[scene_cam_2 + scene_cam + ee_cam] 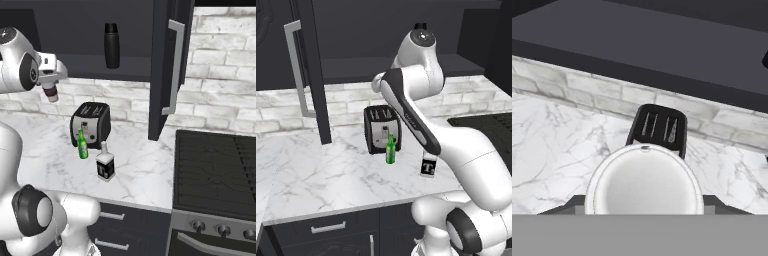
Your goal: Sort all alcoholic drinks to one cabinet, and non-alcoholic drinks to the other.
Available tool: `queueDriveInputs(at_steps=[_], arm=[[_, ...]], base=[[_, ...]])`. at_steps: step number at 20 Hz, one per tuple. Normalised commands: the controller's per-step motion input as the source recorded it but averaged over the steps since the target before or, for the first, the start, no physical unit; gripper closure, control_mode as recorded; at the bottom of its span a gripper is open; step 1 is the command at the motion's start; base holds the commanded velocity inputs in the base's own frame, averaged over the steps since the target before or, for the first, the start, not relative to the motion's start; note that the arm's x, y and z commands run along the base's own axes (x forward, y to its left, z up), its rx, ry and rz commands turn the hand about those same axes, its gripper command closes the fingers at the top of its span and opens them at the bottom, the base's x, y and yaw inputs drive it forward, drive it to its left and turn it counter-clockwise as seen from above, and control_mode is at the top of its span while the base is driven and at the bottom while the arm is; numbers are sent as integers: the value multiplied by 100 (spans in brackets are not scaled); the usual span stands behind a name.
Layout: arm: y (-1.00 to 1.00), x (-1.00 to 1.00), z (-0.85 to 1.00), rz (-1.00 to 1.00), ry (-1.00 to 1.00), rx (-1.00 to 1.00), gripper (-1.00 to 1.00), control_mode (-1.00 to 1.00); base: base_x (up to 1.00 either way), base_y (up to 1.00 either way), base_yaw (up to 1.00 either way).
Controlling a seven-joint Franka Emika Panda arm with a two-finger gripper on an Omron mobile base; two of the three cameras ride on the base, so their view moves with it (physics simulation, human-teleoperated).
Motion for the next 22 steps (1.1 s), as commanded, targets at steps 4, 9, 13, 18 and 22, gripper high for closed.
queueDriveInputs(at_steps=[4,9,13,18,22], arm=[[0,6,22,-2,-1,0,100,-100],[0,10,18,-2,-2,0,100,-100],[0,16,19,-2,-1,0,100,-100],[0,18,19,-2,-3,0,100,-100],[0,12,19,-2,-4,0,100,-100]], base=[[0,0,0],[0,0,0],[0,0,0],[0,0,0],[0,0,0]])
